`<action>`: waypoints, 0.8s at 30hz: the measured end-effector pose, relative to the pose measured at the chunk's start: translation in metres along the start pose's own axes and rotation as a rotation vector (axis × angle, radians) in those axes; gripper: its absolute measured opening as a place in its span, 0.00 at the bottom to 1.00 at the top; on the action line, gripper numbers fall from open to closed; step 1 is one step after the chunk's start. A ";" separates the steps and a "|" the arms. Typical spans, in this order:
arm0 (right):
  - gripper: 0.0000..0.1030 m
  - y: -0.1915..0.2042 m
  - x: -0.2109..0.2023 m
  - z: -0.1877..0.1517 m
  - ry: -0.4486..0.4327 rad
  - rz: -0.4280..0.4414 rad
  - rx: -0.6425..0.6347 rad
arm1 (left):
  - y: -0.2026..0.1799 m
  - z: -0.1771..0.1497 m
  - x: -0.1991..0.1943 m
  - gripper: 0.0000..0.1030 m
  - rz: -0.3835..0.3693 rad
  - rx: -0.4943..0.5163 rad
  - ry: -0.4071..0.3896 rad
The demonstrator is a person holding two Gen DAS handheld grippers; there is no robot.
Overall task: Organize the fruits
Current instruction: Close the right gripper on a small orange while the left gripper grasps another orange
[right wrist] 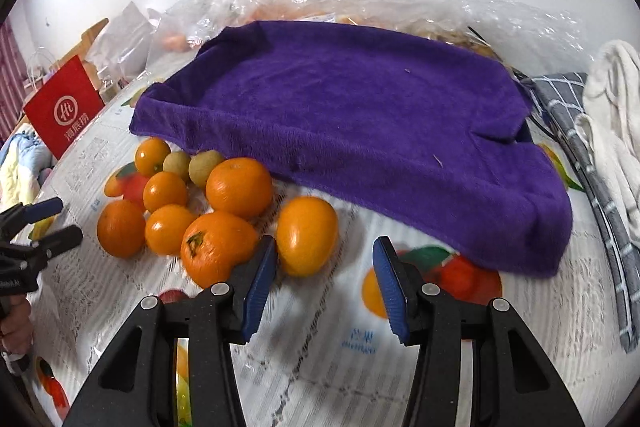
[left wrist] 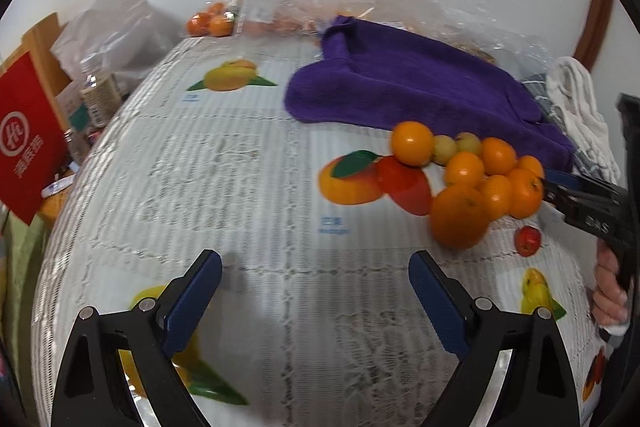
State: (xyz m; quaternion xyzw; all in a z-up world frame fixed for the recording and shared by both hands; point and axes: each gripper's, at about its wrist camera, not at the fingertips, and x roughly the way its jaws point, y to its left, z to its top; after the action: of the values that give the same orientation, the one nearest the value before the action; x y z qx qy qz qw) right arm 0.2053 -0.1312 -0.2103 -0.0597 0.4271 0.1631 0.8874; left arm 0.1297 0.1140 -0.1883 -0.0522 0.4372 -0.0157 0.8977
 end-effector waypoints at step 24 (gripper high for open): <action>0.37 -0.058 -0.065 -0.071 -0.071 -0.098 0.202 | -0.069 0.015 0.022 0.38 -0.169 0.089 0.012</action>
State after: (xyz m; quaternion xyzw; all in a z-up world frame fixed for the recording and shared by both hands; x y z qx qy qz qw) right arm 0.1352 -0.2187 -0.2063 0.0151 0.4064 0.0777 0.9103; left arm 0.1563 0.0444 -0.1895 -0.0489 0.4352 -0.1113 0.8921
